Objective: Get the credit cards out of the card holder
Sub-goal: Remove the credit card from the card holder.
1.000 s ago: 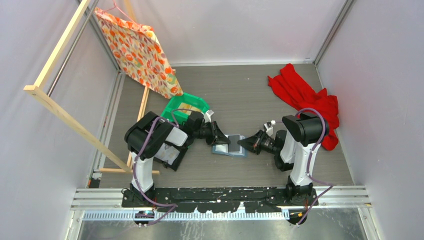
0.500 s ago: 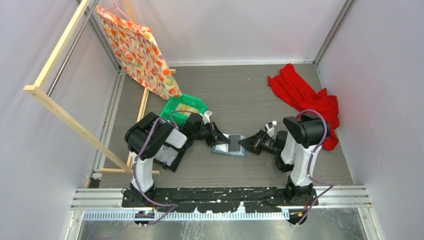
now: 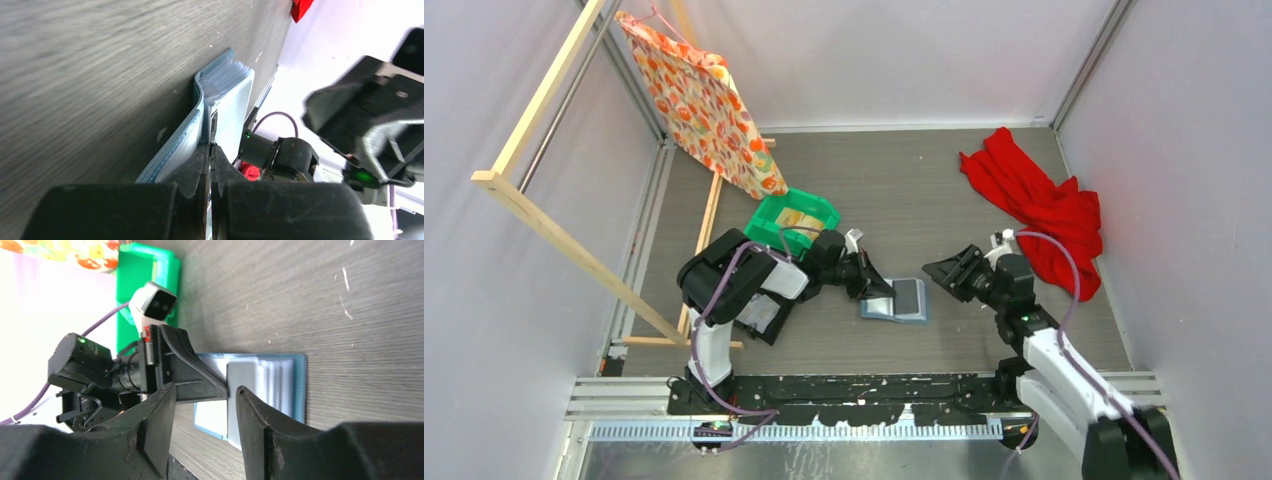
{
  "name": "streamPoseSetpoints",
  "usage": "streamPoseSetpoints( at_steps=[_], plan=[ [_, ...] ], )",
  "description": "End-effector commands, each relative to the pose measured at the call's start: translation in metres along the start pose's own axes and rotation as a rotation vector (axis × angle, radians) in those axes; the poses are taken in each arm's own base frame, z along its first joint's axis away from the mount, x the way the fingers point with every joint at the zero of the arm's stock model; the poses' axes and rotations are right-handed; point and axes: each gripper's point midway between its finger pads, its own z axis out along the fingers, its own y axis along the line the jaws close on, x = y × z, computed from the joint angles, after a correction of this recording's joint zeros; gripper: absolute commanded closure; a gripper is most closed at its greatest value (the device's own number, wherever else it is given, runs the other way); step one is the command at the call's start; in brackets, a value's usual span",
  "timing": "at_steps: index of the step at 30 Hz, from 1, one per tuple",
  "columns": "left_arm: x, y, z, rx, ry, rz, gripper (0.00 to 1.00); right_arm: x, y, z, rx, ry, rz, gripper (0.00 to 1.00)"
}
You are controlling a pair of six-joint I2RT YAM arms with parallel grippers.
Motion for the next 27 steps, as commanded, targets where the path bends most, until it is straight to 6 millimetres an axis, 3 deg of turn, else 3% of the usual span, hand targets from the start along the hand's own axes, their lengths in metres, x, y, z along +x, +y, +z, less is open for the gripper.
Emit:
streamPoseSetpoints(
  at_steps=[1,8,12,14,15,19,27],
  plan=[
    [0.001,-0.037,0.004,0.052,0.002,0.051,0.99,0.012,-0.047,-0.036,0.315,0.049,-0.073,0.47],
    [0.007,-0.048,0.010,0.045,0.044,0.094,0.99,0.023,-0.051,-0.036,0.327,0.096,-0.027,0.49],
    [0.011,-0.049,0.005,0.031,0.068,0.127,0.99,0.034,-0.044,-0.035,0.299,0.184,-0.016,0.35],
    [0.011,-0.044,0.002,0.006,0.073,0.141,1.00,0.041,-0.045,-0.033,0.280,0.210,0.000,0.34],
    [0.011,-0.042,0.001,-0.006,0.079,0.151,0.99,0.043,-0.046,-0.032,0.271,0.212,0.008,0.34],
    [0.015,-0.037,-0.002,-0.019,0.100,0.159,0.99,0.044,-0.040,-0.029,0.221,0.204,0.033,0.50],
    [0.015,-0.046,-0.006,0.023,0.084,0.160,0.99,0.030,-0.012,-0.031,0.079,0.097,0.042,0.52]
  ],
)
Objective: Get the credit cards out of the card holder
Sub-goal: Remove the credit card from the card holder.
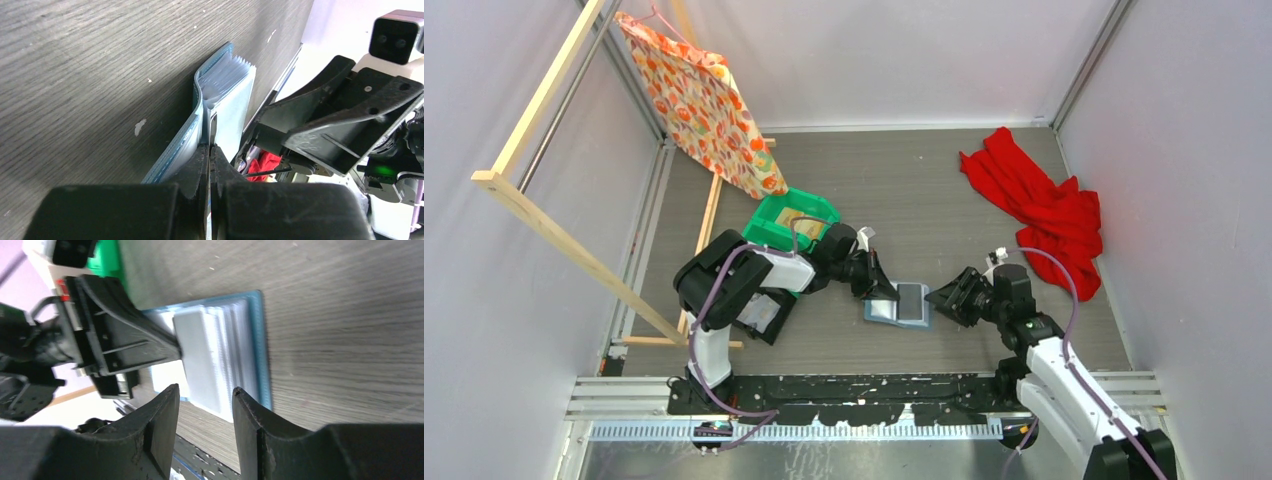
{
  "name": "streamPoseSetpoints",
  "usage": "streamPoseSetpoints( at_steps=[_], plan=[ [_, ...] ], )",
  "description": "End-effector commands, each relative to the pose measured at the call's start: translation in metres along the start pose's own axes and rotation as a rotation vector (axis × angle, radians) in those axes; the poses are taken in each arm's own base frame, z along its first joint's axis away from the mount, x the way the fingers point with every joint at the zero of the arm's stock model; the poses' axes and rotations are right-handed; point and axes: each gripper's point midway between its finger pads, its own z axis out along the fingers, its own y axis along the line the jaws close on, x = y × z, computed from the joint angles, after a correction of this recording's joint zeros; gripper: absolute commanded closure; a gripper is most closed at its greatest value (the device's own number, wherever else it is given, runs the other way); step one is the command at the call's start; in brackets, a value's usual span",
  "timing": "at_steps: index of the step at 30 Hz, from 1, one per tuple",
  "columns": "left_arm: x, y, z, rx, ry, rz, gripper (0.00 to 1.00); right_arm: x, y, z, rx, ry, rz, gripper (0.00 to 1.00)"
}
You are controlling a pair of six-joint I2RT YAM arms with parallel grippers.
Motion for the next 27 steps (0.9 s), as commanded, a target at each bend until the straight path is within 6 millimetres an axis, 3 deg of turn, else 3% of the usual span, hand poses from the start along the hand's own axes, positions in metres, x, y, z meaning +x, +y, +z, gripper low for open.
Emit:
streamPoseSetpoints(
  at_steps=[1,14,27],
  plan=[
    [-0.004,-0.036,-0.014,0.109,-0.018,0.056,0.99,-0.009,0.026,-0.003,-0.133,-0.055,0.019,0.52],
    [-0.001,-0.032,-0.013,0.122,-0.015,0.037,0.99,-0.013,0.036,0.014,-0.190,-0.007,0.009,0.65],
    [-0.001,-0.029,-0.012,0.108,-0.009,0.046,0.99,-0.004,0.008,0.032,-0.106,0.045,0.011,0.66]
  ],
)
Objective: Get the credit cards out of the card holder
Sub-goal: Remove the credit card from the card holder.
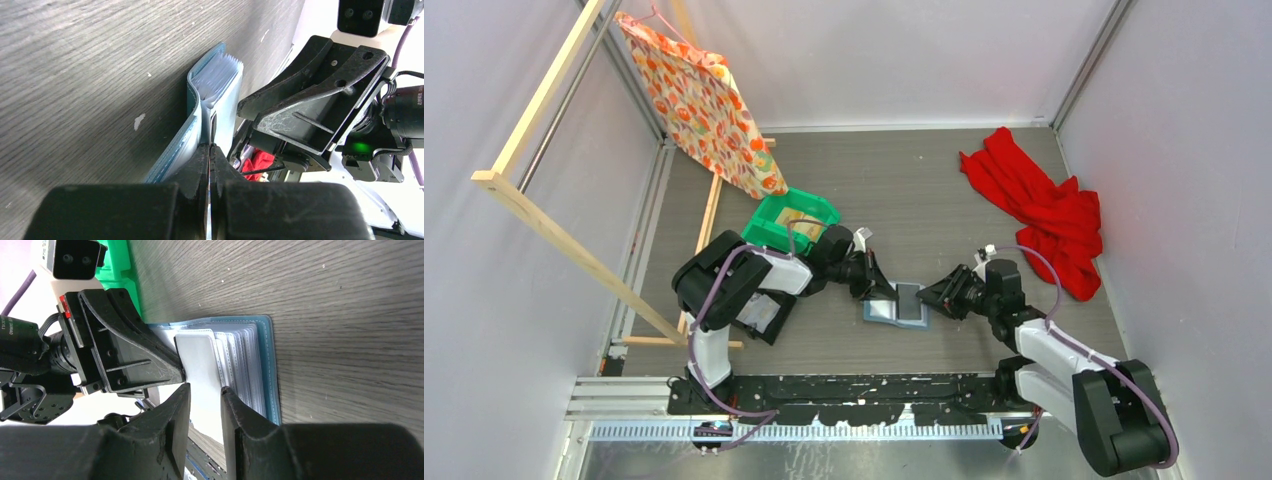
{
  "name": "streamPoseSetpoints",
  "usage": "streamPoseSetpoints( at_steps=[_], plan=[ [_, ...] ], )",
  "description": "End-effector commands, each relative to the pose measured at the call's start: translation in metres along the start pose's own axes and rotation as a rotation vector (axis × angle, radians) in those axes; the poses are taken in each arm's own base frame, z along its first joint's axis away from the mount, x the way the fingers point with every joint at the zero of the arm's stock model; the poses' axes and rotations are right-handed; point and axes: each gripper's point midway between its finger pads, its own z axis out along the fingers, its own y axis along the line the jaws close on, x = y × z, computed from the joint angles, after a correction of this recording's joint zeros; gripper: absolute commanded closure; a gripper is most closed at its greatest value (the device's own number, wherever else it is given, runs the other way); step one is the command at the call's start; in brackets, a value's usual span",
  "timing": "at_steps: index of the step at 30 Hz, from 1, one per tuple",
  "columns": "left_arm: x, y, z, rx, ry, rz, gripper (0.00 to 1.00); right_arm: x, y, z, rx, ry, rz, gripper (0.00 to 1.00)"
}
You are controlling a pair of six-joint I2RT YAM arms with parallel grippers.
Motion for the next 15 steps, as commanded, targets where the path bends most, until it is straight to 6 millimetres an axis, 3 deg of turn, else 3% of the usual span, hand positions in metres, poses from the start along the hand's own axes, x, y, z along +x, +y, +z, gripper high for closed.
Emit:
streamPoseSetpoints(
  at_steps=[1,8,15],
  plan=[
    [-0.002,-0.026,-0.008,0.071,0.001,0.071,0.99,-0.003,-0.003,0.003,0.006,-0.002,-0.046,0.67],
    [0.000,-0.021,-0.011,0.037,0.006,0.081,0.99,0.002,-0.021,0.006,0.065,0.019,-0.051,0.73],
    [0.002,-0.016,-0.014,0.028,0.001,0.084,0.99,0.000,-0.026,0.009,0.096,0.014,-0.039,0.75]
  ],
)
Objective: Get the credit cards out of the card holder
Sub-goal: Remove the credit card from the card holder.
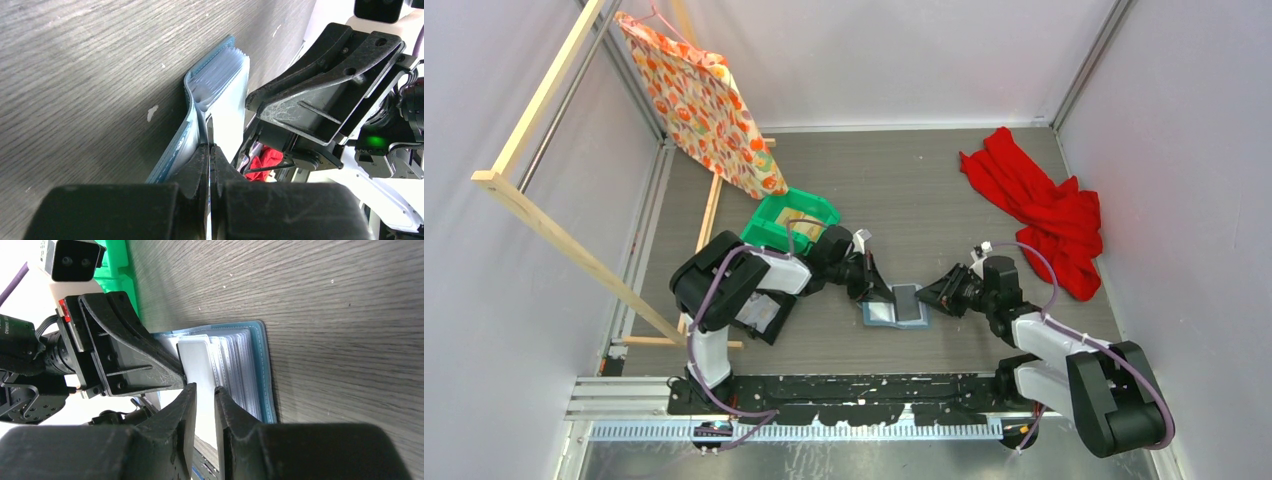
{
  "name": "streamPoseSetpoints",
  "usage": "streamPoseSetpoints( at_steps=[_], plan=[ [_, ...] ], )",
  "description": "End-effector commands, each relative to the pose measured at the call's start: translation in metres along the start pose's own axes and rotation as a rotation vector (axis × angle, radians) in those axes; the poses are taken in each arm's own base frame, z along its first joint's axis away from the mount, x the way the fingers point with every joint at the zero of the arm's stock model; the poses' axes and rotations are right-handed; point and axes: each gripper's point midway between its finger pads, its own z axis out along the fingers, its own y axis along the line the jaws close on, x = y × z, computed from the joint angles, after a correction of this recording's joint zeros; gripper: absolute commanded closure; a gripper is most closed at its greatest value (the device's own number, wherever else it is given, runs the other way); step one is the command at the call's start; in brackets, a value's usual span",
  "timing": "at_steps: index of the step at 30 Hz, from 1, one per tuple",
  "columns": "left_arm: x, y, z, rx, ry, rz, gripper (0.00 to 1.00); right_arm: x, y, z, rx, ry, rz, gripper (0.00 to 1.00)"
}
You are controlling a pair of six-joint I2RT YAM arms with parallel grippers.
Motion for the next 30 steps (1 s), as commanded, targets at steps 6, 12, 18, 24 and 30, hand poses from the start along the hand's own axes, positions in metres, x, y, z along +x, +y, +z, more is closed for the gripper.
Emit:
streamPoseSetpoints(
  at_steps=[6,12,18,24,30],
  plan=[
    [0.000,-0.025,-0.018,0.085,-0.018,0.072,0.99,0.002,-0.026,0.001,0.112,-0.009,0.000,0.77],
    [0.002,-0.022,-0.020,0.086,-0.013,0.063,0.99,0.003,-0.027,0.002,0.119,-0.006,0.001,0.77],
    [-0.004,-0.009,-0.031,0.052,-0.032,0.042,0.99,0.001,-0.027,0.002,0.122,-0.012,0.001,0.77],
    [-0.004,-0.004,-0.033,0.037,-0.029,0.035,0.99,0.002,-0.027,0.002,0.122,-0.010,0.001,0.77],
    [-0.007,0.002,-0.038,0.023,-0.032,0.030,0.99,0.002,-0.027,0.002,0.122,-0.009,0.000,0.77]
  ],
)
